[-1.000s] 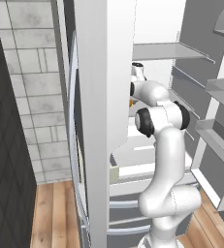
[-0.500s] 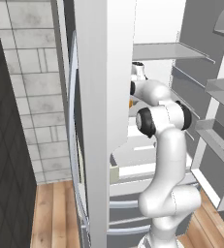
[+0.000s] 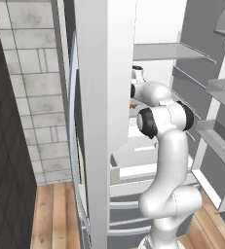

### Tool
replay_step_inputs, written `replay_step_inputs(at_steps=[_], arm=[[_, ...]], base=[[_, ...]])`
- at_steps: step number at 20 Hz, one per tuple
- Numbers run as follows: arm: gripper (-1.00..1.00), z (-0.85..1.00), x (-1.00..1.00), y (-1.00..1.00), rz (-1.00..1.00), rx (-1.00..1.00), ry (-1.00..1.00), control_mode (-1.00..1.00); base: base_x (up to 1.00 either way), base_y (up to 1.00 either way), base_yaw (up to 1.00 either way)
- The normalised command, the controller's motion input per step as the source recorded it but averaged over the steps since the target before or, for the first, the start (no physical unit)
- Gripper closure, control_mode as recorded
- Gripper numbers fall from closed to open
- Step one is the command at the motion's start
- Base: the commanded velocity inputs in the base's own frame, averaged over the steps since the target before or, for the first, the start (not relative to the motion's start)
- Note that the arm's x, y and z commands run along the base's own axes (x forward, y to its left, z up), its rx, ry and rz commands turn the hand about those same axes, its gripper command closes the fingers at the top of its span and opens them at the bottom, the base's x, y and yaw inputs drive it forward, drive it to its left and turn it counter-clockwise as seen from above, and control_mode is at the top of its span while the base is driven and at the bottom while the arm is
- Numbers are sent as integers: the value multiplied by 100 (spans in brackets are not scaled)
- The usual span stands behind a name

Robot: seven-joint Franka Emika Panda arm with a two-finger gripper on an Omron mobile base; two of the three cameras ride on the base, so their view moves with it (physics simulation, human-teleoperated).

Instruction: Pick up the orange and peach from the fridge and place one fruit on each plate on the dining counter.

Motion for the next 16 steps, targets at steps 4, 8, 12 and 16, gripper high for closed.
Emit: replay_step_inputs(at_steps=[4,8,12,16], arm=[[-100,-24,0,0,0,0,0,-100],[-100,-2,19,0,0,0,-4,-100],[-100,-29,11,0,0,0,-9,-100],[-100,-45,0,0,0,0,-11,-100]], base=[[0,0,0],[0,0,0],[0,0,0],[0,0,0]])
